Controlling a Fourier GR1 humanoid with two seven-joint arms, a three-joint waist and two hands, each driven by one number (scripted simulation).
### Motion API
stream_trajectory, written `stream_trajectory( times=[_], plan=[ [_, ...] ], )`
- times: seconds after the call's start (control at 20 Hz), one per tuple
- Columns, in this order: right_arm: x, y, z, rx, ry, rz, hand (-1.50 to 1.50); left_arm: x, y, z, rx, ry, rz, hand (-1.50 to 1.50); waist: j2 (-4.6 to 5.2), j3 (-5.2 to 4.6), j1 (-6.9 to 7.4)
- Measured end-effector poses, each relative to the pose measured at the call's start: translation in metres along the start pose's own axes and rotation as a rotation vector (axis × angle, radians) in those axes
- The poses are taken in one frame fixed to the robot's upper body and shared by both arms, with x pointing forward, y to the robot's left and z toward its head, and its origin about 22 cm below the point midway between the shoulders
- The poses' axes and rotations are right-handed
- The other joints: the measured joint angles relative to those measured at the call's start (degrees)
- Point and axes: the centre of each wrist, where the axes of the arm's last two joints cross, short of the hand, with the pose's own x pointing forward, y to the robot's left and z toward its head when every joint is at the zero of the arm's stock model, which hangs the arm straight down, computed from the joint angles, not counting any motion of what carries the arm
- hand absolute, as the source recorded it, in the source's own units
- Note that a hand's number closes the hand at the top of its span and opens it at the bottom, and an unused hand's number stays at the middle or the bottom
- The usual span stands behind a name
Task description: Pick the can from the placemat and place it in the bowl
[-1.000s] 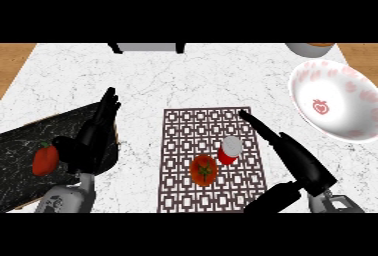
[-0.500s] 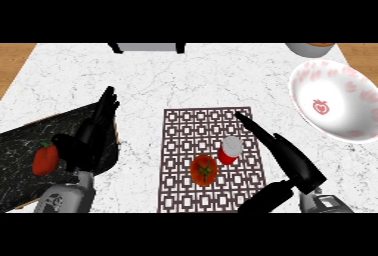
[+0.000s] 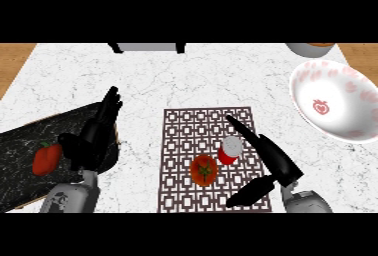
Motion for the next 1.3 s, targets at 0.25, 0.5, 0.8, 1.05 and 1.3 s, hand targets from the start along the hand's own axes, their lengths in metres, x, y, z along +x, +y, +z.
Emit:
stream_trajectory(
  times=[0.25,0.5,0.8,1.05,1.3],
  plan=[
    [-0.016,0.004,-0.007,-0.026,0.031,0.045,-1.5,0.0,0.005,0.003,-0.003,-0.003,-0.007,0.0,0.01,0.01,0.05],
    [-0.024,0.003,-0.016,-0.051,0.076,0.14,-1.5,0.003,0.002,0.001,-0.004,-0.004,-0.001,0.0,0.01,0.0,0.07],
    [-0.035,0.01,-0.03,-0.013,0.09,0.169,1.5,0.008,-0.006,0.003,-0.001,-0.004,-0.005,0.0,0.01,0.01,0.1],
    [-0.043,0.021,-0.035,0.076,0.018,0.272,1.5,0.006,-0.005,0.0,-0.001,-0.003,-0.002,0.0,0.0,-0.02,0.14],
    [-0.044,0.03,-0.038,0.117,-0.037,0.318,1.5,0.003,0.0,0.004,-0.002,-0.004,0.0,0.0,-0.11,-0.06,0.08]
  ],
)
